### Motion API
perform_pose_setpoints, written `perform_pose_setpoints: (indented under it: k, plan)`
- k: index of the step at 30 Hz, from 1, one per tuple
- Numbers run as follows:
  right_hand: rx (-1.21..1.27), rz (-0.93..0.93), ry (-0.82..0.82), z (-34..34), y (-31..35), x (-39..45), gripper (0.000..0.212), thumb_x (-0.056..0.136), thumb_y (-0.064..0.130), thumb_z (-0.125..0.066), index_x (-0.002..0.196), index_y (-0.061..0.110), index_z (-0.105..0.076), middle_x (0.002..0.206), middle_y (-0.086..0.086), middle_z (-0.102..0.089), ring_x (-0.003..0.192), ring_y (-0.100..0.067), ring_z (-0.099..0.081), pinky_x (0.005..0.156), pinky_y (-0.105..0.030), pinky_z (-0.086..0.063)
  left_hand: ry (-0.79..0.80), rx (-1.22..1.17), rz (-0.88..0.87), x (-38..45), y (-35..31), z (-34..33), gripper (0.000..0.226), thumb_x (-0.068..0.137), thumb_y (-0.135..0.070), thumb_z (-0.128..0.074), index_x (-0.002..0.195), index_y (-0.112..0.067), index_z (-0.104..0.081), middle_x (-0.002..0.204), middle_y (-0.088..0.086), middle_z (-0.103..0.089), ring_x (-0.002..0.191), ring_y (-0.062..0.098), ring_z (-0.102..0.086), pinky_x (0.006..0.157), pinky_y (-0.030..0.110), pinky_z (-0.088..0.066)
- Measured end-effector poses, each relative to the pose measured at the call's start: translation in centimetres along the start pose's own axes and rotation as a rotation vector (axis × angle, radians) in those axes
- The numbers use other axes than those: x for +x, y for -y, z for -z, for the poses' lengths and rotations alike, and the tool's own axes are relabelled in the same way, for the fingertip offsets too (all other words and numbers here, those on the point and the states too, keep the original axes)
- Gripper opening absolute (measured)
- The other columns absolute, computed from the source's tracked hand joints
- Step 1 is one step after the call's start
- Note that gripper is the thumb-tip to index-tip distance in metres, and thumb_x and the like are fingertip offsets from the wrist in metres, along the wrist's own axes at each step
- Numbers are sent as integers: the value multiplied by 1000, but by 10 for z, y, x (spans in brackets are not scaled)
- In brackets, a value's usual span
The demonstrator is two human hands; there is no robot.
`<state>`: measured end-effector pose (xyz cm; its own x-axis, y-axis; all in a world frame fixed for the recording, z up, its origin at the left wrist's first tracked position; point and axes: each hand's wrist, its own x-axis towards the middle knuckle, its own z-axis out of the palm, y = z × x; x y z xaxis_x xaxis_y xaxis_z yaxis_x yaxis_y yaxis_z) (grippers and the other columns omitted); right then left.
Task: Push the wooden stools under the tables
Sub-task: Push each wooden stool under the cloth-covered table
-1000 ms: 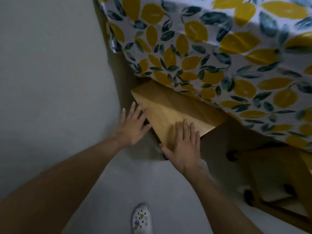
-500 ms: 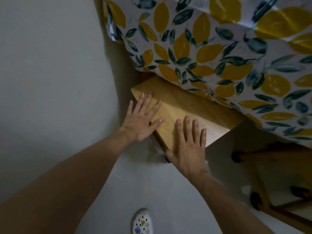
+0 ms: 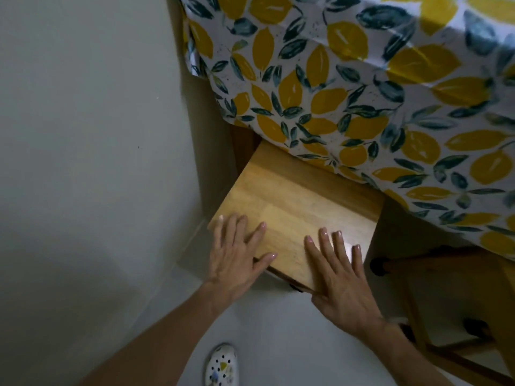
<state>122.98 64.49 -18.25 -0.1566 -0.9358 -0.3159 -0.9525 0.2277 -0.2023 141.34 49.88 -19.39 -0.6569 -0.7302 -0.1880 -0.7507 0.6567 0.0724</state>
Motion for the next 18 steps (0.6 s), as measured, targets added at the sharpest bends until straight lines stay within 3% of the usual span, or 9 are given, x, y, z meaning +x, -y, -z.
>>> perform_pose_setpoints:
  k: [3,5,9,18]
  plan:
    - [53,-192,-95,-11,21,5,97,82,73,-40,152,23,6,159,-10,16,146,-29,15,115,-52,12,-27,-45,-10,9,7,-5,74,84,-74,-16,148,-37,-7,158,19,1,144,37,7,114,55,4]
    - [16,-234,-131,-14,26,14,97,80,82,-26,152,23,3,160,-9,10,147,-28,11,116,-53,8,-26,-64,-19,14,11,-6,75,84,-74,-18,147,-40,6,157,16,14,142,36,17,112,53,8]
    - [-16,-220,-152,-9,14,32,94,81,83,-22,152,26,5,160,-6,11,146,-25,13,116,-57,-1,-20,-71,-20,32,12,-2,73,85,-73,-18,145,-42,11,156,14,20,141,36,22,112,52,11]
    - [-32,-226,-117,20,-22,103,98,74,89,-21,148,35,16,159,0,19,143,-21,25,116,-52,8,46,-119,-10,106,17,13,72,84,-73,-12,143,-44,15,154,12,28,137,35,32,113,53,14]
